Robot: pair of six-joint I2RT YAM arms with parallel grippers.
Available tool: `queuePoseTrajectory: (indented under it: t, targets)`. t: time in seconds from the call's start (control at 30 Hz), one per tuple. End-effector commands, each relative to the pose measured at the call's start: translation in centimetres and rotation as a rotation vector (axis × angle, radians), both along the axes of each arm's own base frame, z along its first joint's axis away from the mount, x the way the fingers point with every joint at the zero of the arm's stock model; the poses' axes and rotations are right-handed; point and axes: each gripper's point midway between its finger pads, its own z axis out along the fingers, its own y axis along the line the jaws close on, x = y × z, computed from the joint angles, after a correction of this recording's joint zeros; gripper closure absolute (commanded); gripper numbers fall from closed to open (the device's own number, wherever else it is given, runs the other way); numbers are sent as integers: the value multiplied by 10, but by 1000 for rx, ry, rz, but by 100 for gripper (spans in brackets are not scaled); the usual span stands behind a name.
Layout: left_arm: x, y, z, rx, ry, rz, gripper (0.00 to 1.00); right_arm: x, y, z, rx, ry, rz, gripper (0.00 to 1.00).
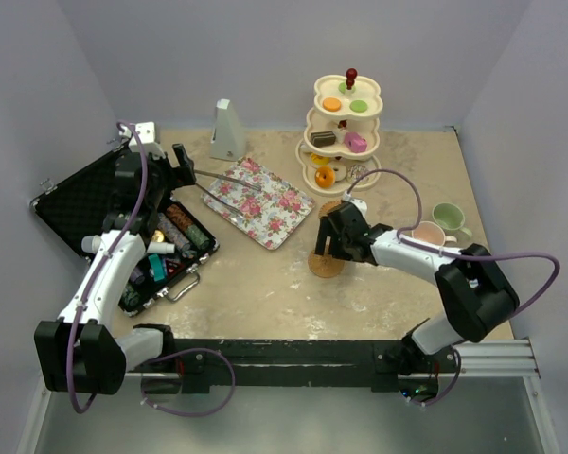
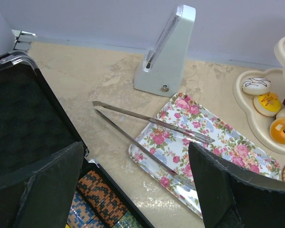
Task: Serve the afternoon tea
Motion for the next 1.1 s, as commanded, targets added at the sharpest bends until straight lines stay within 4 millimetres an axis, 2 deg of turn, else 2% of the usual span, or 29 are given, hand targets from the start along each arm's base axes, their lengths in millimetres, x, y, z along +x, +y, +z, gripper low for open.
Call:
queuePoseTrajectory:
  t: [0.0, 0.13, 0.27, 0.33, 0.53, 0.77, 0.83, 1.0, 1.07]
  targets:
    - [0, -3, 37, -10, -101, -5, 4, 15, -34, 2, -34, -17, -54, 12]
    - [-1, -3, 39, -10, -107, -4, 4, 26, -35, 22, -23, -74, -49, 16]
    - [-1, -3, 40, -12, -109, -5, 4, 18, -10, 56, -16, -157, -21, 19]
    - [-2, -3, 41, -13, -112, -8, 4, 7, 6, 61, -18, -163, -10, 20]
    - [-1, -3, 39, -14, -109, -8, 4, -16, 27, 21, -123, -84, 28, 20]
    - [0, -3, 37, -10, -101, -5, 4, -16, 54, 0, -117, -62, 100, 22]
    - [0, -3, 35, -10, -98, -5, 4, -19, 51, -8, -136, -37, 102, 21]
    - [0, -4, 36, -13, -99, -6, 4, -34, 26, -35, -167, 56, 85, 16]
    - [0, -4, 37, -15, -102, -8, 4, -31, 17, -33, -138, 63, 62, 16]
